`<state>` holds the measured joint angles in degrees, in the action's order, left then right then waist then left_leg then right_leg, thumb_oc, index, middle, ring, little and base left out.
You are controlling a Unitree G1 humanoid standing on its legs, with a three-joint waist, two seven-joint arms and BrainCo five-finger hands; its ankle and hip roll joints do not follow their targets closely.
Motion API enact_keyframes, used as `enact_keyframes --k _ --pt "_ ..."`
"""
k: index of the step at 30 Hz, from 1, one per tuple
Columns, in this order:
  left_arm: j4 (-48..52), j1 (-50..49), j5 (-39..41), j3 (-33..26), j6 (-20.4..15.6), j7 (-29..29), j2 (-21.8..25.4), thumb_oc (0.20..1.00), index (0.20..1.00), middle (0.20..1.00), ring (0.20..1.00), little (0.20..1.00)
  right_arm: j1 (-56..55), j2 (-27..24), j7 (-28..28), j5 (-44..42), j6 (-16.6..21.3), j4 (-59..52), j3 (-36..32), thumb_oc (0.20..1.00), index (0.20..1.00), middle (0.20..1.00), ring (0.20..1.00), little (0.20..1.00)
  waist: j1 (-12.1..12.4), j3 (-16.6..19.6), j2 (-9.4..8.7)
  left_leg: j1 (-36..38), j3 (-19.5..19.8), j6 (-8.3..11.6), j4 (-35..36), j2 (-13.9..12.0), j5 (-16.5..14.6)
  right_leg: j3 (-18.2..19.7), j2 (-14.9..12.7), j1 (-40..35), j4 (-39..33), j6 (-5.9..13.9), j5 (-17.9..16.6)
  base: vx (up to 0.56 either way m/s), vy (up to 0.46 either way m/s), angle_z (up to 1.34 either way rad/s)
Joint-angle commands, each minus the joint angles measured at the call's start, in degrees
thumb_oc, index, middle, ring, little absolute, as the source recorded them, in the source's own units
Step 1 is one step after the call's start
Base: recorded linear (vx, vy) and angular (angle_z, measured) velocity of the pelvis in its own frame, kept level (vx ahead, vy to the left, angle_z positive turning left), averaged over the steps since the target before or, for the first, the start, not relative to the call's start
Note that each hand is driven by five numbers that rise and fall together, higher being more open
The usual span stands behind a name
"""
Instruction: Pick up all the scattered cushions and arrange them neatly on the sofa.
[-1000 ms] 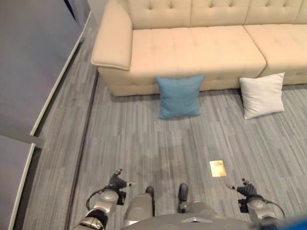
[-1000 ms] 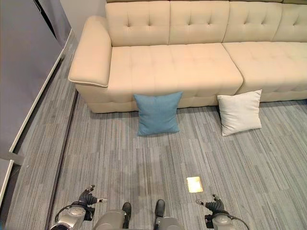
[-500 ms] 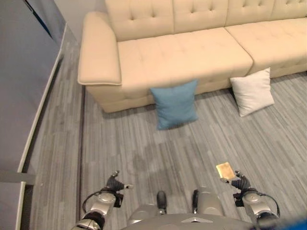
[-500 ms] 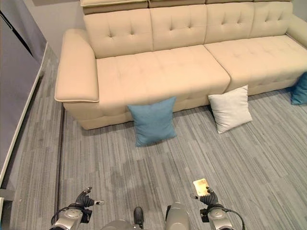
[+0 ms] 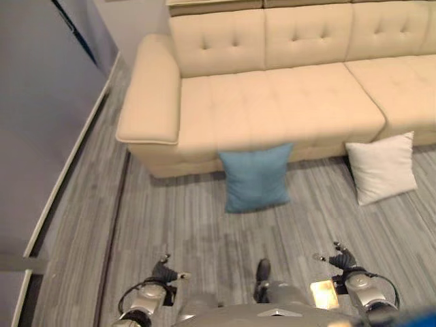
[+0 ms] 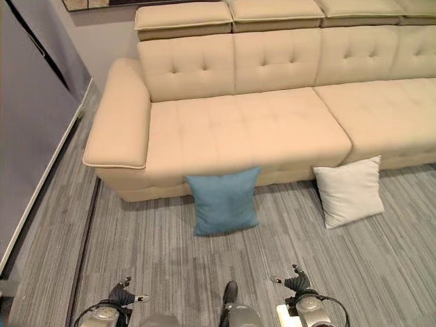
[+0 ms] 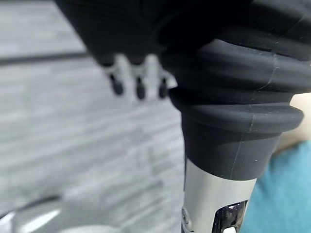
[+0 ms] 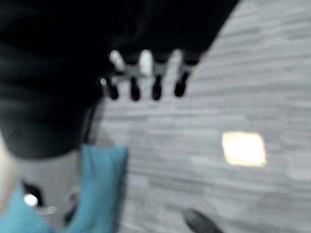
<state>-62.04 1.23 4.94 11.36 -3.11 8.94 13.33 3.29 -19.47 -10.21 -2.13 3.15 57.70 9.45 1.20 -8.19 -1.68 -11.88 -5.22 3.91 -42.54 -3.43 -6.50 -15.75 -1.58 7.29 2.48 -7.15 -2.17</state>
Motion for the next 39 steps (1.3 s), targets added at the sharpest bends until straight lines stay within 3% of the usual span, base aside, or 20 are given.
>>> enact_keyframes --k 1,2,3,4,6,7,10,13,15,16,19,20,24,30,35,37,39 --pt "1.41 3.83 -1.64 1.29 -1.06 0.03 1.4 1.0 1.0 1.0 1.0 1.0 1.36 -3.32 -0.79 -1.04 0.73 -0.72 -0.37 1.0 1.0 1.0 1.0 1.0 -1.11 -3.95 -1.25 2.88 -3.27 -1.26 14.97 -0.16 5.84 2.37 -3.2 -5.05 2.08 7.01 2.75 0.27 -0.093 0.16" --pt "0.83 3.32 -2.47 1.59 -0.88 0.0 1.16 1.0 1.0 1.0 1.0 1.0 0.97 -3.37 -0.93 -0.89 0.91 -0.57 -0.37 1.0 1.0 1.0 1.0 1.0 -0.84 -3.28 -1.37 2.28 -4.2 -2.26 20.69 1.9 4.0 2.45 -2.85 -6.48 1.22 7.64 3.31 0.21 -0.041 0.09" --pt "0.83 3.32 -2.47 1.59 -0.88 0.0 1.16 1.0 1.0 1.0 1.0 1.0 0.97 -3.37 -0.93 -0.89 0.91 -0.57 -0.37 1.0 1.0 1.0 1.0 1.0 -0.84 -3.28 -1.37 2.29 -4.2 -2.26 20.7 1.91 4.01 2.45 -2.85 -6.48 1.22 7.64 3.31 0.26 -0.008 0.11" --pt "0.69 3.13 -3.09 1.64 -0.69 -0.05 1.18 1.0 1.0 1.0 1.0 1.0 0.58 -3.34 -1.09 -0.8 0.65 -0.63 -0.45 1.0 1.0 1.0 1.0 1.0 -0.84 -2.44 -1.19 1.41 -6.69 -2.58 27.09 2.2 4.52 2.31 -2.39 -7.67 0.58 8.03 3.8 0.11 0.01 -0.05" --pt "0.92 2.96 -3.45 1.63 -0.64 0.16 1.41 1.0 1.0 1.0 1.0 1.0 0.44 -3.34 -1.26 -0.47 0.73 -0.78 -0.37 1.0 1.0 1.0 1.0 1.0 -0.49 -2.41 -1.03 1.03 -7.85 -2.52 28.98 2.3 5.42 2.48 -2.02 -8.76 0.41 8.23 4.42 0.14 0.022 0.05" --pt "0.65 2.68 -3.2 1.32 -0.75 -0.14 1.4 1.0 1.0 1.0 1.0 1.0 0.43 -3.12 -1.0 -0.47 0.5 -0.57 -0.39 1.0 1.0 1.0 1.0 1.0 -0.14 -2.23 -0.37 2.86 -7.92 -2.75 33.06 2.74 5.64 3.38 -1.15 -9.23 0.64 8.41 4.78 0.16 0.056 -0.01" --pt "0.67 1.51 -2.72 0.85 -0.71 0.23 0.95 1.0 1.0 1.0 1.0 1.0 -0.16 -2.6 -1.16 0.39 0.59 -0.07 -0.45 1.0 1.0 1.0 1.0 1.0 0.34 -1.1 0.3 5.81 -4.59 -3.39 36.5 4.85 6.05 3.32 -1.02 -10.14 2.07 9.29 5.36 0.2 0.115 -0.41" --pt "0.82 0.88 -2.14 0.11 -0.68 0.27 1.24 1.0 1.0 1.0 1.0 1.0 -0.04 -2.22 -1.11 0.83 0.42 0.07 -0.83 1.0 1.0 1.0 1.0 1.0 0.9 -0.47 1.13 9.42 -4.15 -4.71 39.91 5.63 5.67 2.58 -2.23 -8.64 7.94 10.95 4.88 0.09 0.088 -0.32" --pt "1.28 0.89 -1.92 -0.4 -0.6 0.29 1.99 1.0 1.0 1.0 1.0 1.0 0.83 -1.82 -0.86 1.05 0.28 -0.46 -0.5 1.0 1.0 1.0 1.0 1.0 0.52 -1.56 1.89 11.7 -2.98 -6.12 41.77 5.72 6.17 3.35 -4.01 -3.44 18.07 13.18 1.18 0.06 0.111 -0.07" --pt "1.31 1.01 -1.88 -0.63 -0.73 0.36 2.36 1.0 1.0 1.0 1.0 1.0 0.98 -1.53 -0.78 0.83 0.45 -0.54 -0.43 1.0 1.0 1.0 1.0 1.0 0.39 -1.68 2.03 12.36 -2.66 -6.36 42.33 5.68 6.01 4.31 -4.31 -2.61 18.85 13.19 1.37 0.08 0.012 0.35" --pt "1.27 1.03 -1.22 -1.47 -0.96 0.77 2.64 1.0 1.0 1.0 1.0 1.0 1.26 -1.3 -0.81 0.43 0.49 -0.75 -0.24 1.0 1.0 1.0 1.0 1.0 0.25 -1.66 2.01 13.38 -0.98 -6.33 42.88 5.67 5.48 6.95 -4.19 -1.58 14.04 12.4 2.07 0.1 -0.081 0.41" --pt "0.98 0.98 -0.77 -2.02 -1.07 0.99 2.7 1.0 1.0 1.0 1.0 1.0 1.42 -1.4 -0.82 0.44 0.44 -1.07 -0.12 1.0 1.0 1.0 1.0 1.0 -0.12 -1.79 1.49 13.92 0.11 -6.06 43.02 5.97 5.08 9.63 -4.07 -0.3 8.17 12.72 0.13 0.12 -0.13 0.31" --pt "-0.23 1.18 -1.28 -1.89 -1.17 0.98 2.71 1.0 1.0 1.0 1.0 1.0 1.33 -1.58 -0.67 0.42 0.44 -1.72 0.01 1.0 1.0 1.0 1.0 1.0 -1.13 -2.2 0.64 15.42 1.9 -5.57 42.85 6.15 3.71 12.92 -3.14 0.81 3.05 13.24 -2.44 0.16 -0.136 0.29" --pt "-0.75 1.31 -1.77 -1.62 -1.1 0.97 2.51 1.0 1.0 1.0 1.0 1.0 0.16 -2.11 -0.42 0.71 0.88 -3.35 0.34 1.0 1.0 1.0 1.0 1.0 -1.3 -1.41 -0.77 15.24 3.23 -3.85 41.4 4.45 2.19 11.88 -2.53 -1.64 0.9 12.19 -1.81 0.14 -0.195 0.36" --pt "0.76 2.73 -1.43 0.43 -1.01 0.48 1.59 1.0 1.0 1.0 1.0 1.0 -0.66 -3.34 -0.65 -1.05 1.68 -5.19 -1.09 1.0 1.0 1.0 1.0 1.0 -2.63 -2.61 -1.26 10.3 1.73 -1.81 33.02 2.83 1.53 9.03 -2.67 -2.69 1.96 10.17 0.89 0.05 -0.141 0.45" --pt "1.24 3.34 -0.72 0.77 -1.17 0.55 1.22 1.0 1.0 1.0 1.0 1.0 -0.41 -3.51 -0.86 -1.57 1.67 -4.84 -1.39 1.0 1.0 1.0 1.0 1.0 -2.85 -3.17 -1.48 7.43 0.67 -1.69 30.4 1.75 2.22 8.03 -3.05 -2.97 2.16 9.74 1.84 0.01 -0.026 0.54" --pt "2.31 3.38 1.31 0.79 -1.04 0.3 1.17 1.0 1.0 1.0 1.0 1.0 0.2 -3.58 -1.44 -1.67 1.41 -3.64 -1.1 1.0 1.0 1.0 1.0 1.0 -2.08 -3.15 -1.24 4.69 0.88 -1.28 34.35 -0.86 5.55 7.69 -3.16 -3.61 2.34 9.85 3.19 0.13 0.045 0.31"
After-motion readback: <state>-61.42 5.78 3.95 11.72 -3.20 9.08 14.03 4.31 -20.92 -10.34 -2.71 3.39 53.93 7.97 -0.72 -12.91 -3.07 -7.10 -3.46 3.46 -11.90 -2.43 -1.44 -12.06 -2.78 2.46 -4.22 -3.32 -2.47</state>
